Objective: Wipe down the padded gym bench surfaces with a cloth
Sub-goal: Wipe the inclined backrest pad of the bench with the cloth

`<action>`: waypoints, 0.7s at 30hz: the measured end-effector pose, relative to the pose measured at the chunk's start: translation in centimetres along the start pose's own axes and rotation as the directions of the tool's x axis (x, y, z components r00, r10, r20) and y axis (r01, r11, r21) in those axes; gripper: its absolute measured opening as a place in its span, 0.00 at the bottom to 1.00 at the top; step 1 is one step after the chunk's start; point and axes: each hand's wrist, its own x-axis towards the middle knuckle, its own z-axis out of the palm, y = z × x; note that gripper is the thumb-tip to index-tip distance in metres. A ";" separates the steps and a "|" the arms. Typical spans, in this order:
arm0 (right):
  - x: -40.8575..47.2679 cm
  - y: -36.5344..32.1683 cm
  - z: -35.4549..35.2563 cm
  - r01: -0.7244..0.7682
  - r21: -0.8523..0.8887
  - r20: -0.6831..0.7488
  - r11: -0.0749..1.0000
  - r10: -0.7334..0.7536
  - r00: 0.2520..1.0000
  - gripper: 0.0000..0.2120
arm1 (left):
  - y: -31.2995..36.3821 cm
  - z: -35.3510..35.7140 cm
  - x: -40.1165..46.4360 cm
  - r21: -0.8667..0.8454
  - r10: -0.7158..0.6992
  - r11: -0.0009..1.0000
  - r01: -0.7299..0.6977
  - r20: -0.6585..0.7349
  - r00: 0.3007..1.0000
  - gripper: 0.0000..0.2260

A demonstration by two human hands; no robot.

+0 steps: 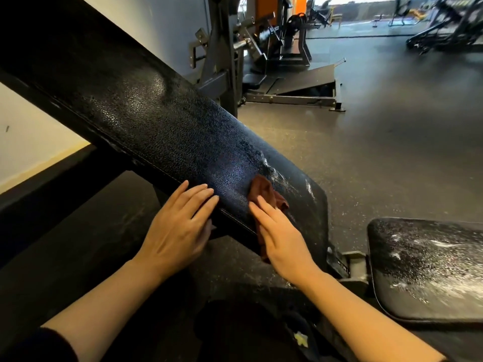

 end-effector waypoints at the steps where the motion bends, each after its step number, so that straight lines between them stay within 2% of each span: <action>1: -0.3 0.2 -0.1 -0.037 0.009 0.002 0.999 0.037 0.999 0.22 | -0.2 -0.2 -0.1 0.003 -0.018 1.000 0.018 -0.013 1.000 0.17; 3: 0.8 -1.0 0.1 -0.060 0.020 -0.006 0.998 0.060 0.998 0.23 | -1.0 -0.6 -0.2 0.026 -0.051 0.998 0.052 -0.029 0.998 0.17; 5: 3.5 -3.5 0.6 0.039 0.009 0.007 0.999 -0.040 0.999 0.25 | -1.9 -1.2 -0.3 0.060 -0.085 0.994 0.087 -0.028 0.996 0.18; 8: 8.0 -6.7 1.8 0.218 -0.002 0.055 0.976 -0.217 0.975 0.22 | -3.1 -1.9 -0.1 0.109 -0.143 0.983 0.145 -0.023 0.989 0.19; 11: 8.8 -7.0 1.7 0.269 0.013 0.060 0.963 -0.269 0.961 0.22 | -3.7 -2.1 0.1 0.118 -0.185 0.975 0.187 -0.030 0.982 0.18; 16: 3.7 -2.7 0.2 0.203 0.006 0.088 0.979 -0.202 0.975 0.23 | -3.7 -1.9 -0.8 0.105 -0.130 0.986 0.132 -0.030 0.991 0.17; 21: 9.0 -4.0 -0.2 0.171 -0.050 0.124 0.984 -0.164 0.979 0.21 | -4.0 -1.8 0.2 0.103 -0.091 0.990 0.094 -0.032 0.995 0.16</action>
